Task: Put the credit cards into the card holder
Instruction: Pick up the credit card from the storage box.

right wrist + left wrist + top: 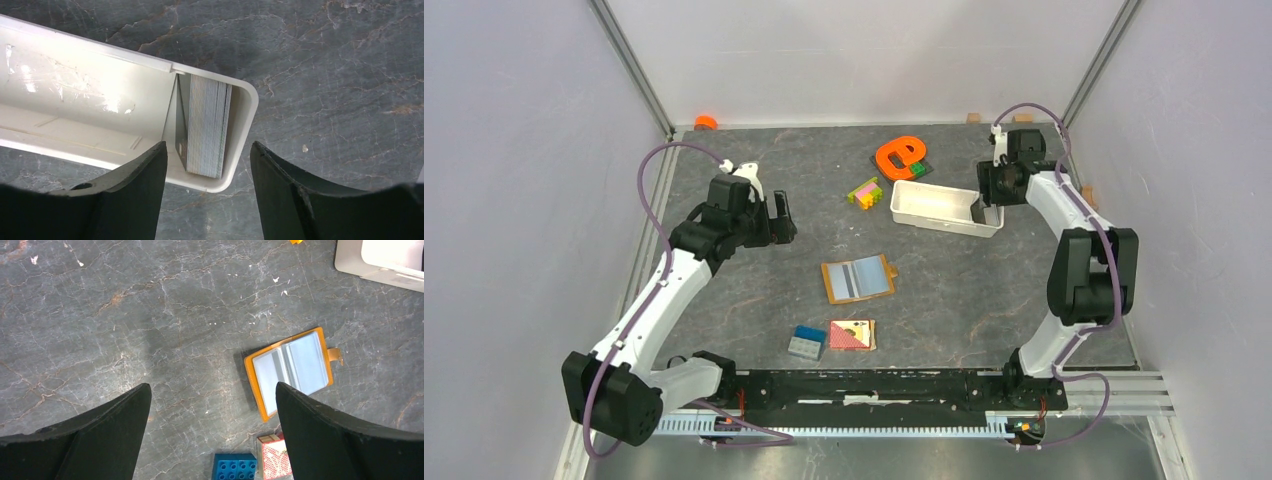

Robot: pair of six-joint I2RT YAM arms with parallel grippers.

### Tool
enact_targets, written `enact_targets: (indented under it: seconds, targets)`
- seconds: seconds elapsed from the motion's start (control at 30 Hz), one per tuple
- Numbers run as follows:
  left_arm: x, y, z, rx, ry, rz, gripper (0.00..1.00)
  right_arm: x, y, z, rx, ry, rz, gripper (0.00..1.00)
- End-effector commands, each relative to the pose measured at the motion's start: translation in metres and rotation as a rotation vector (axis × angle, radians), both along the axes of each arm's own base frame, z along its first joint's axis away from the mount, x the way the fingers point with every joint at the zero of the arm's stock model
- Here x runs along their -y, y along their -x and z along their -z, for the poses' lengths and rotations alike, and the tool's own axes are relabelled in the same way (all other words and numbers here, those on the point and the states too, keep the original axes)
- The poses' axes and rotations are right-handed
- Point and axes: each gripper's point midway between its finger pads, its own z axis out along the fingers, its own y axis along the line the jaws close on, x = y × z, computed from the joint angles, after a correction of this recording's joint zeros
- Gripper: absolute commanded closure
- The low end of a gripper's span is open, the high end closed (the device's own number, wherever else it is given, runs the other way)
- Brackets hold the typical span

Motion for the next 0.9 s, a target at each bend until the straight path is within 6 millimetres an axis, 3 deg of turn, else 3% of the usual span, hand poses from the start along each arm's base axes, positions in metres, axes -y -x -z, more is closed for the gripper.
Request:
enact_targets:
  seconds: [0.0,0.47,0.87]
  targets:
    - [-0.004,-0.01,-0.007,0.057,-0.029,0.016,0.0,-0.01,-0.016,-0.005,0.012,-0.04,-0.067,0.35]
    - [0.002,-0.007,-0.003,0.041,-0.007,0.042,0.0,-0.001,-0.021,0.019,-0.046,-0.002,-0.043,0.4]
    - [0.002,-0.007,-0.004,0.042,-0.009,0.045,0.0,-0.006,-0.013,0.051,-0.138,-0.028,-0.042,0.4]
